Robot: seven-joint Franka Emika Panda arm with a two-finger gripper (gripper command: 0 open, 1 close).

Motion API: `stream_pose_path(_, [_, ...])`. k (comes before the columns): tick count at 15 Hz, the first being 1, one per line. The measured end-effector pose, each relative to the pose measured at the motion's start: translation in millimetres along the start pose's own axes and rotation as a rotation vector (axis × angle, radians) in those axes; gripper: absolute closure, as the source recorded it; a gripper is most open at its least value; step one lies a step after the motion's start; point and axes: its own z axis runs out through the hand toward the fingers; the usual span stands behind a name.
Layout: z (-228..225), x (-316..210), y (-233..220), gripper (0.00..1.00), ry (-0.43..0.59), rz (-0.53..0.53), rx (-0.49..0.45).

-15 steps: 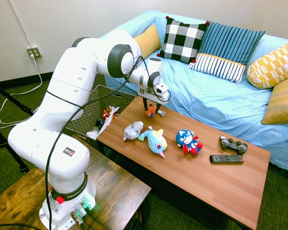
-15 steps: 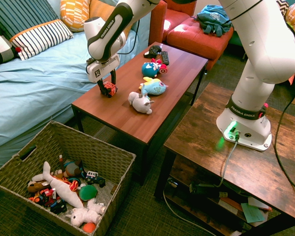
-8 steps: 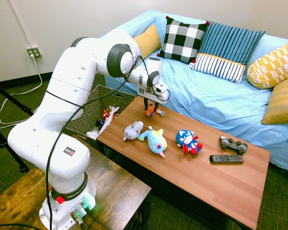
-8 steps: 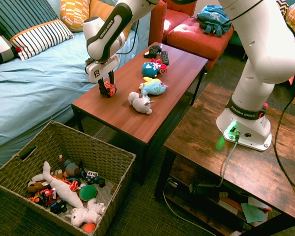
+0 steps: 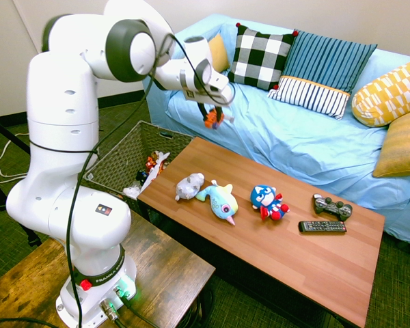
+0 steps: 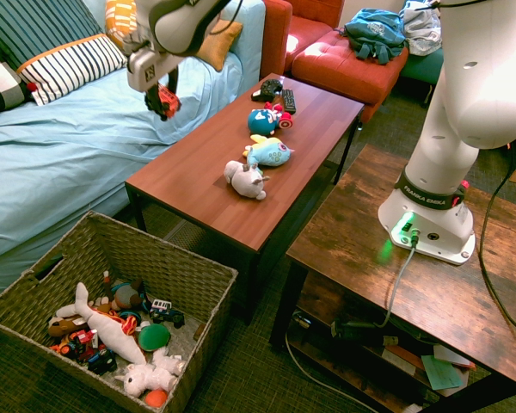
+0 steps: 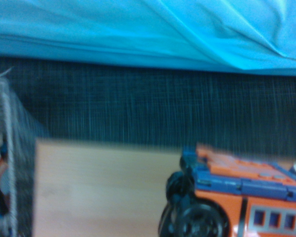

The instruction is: Put the toy car in the basket

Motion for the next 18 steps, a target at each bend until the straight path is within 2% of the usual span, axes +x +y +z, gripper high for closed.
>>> stream_pose_path(2, [-103,-43,-40,1.00,0.084,-0.115,0.000])
stream_pose_path(4, [-202,-112,-74,1.00,0.104,-0.235,-0.002])
stream_pose_path(6, [-255,-178,-109,1.00,0.087,-0.348,-0.021])
stream_pose_path(7, [-255,-197,-127,1.00,0.078,-0.391,-0.038])
stream_pose_path(8, [-246,-203,-141,0.00,0.061,-0.421,-0.059])
stream_pose_path(11, [-213,-187,-170,0.00,0.010,-0.474,-0.111])
stream_pose_path(18, [-218,-191,-182,0.00,0.006,-0.499,-0.106])
